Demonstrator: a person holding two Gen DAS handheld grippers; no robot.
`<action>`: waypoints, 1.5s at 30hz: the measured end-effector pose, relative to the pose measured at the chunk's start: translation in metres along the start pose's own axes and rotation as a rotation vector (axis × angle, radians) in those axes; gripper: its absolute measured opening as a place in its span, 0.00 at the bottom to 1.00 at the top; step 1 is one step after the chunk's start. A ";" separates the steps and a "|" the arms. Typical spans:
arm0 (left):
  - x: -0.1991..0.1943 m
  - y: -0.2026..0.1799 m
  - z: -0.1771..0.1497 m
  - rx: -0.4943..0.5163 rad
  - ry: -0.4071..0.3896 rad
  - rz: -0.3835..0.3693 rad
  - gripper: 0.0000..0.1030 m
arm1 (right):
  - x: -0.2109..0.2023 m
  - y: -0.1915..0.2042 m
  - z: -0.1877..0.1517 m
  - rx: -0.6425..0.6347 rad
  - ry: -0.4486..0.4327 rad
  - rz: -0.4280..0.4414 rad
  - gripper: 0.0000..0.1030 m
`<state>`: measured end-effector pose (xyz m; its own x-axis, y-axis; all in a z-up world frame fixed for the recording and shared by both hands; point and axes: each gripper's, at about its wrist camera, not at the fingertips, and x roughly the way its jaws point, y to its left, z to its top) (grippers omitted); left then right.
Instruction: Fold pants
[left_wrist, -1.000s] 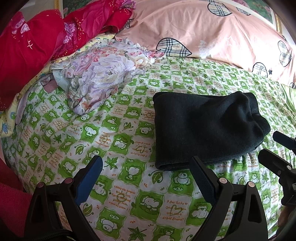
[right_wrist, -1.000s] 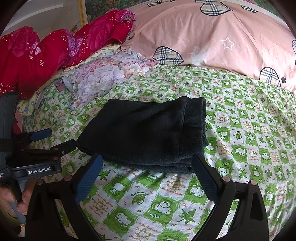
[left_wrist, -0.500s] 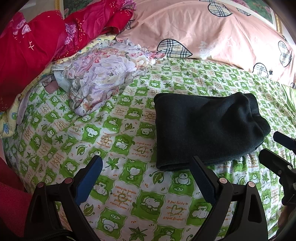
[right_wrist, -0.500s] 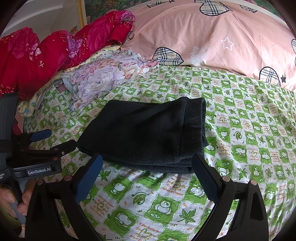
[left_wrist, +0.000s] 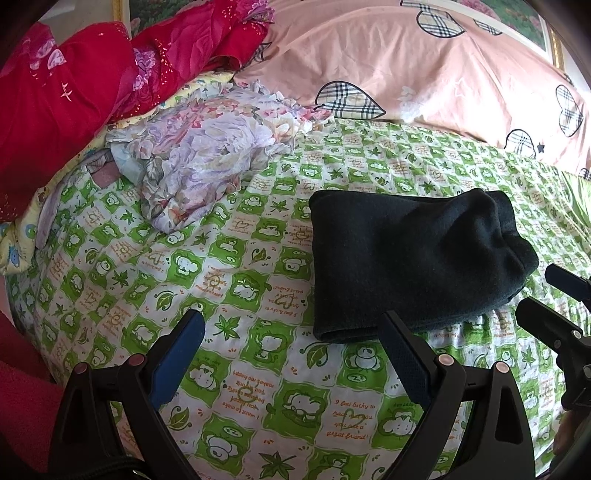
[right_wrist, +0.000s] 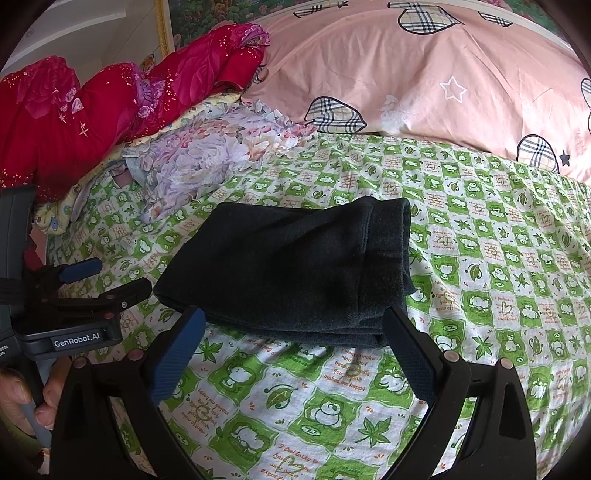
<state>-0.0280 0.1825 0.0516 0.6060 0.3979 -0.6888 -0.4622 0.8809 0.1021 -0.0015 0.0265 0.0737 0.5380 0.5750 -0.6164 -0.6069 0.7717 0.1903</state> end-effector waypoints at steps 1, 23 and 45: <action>-0.001 0.000 0.000 -0.001 -0.002 0.000 0.93 | 0.000 0.000 0.000 0.000 0.000 0.001 0.94; -0.003 -0.002 0.000 -0.003 -0.005 0.000 0.93 | 0.000 0.001 0.002 0.005 -0.006 -0.002 0.94; -0.007 -0.007 0.004 0.003 -0.020 -0.006 0.94 | -0.006 -0.002 0.005 0.032 -0.023 -0.012 0.94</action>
<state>-0.0262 0.1748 0.0587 0.6219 0.3977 -0.6746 -0.4563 0.8841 0.1005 -0.0006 0.0225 0.0806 0.5585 0.5711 -0.6015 -0.5812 0.7869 0.2074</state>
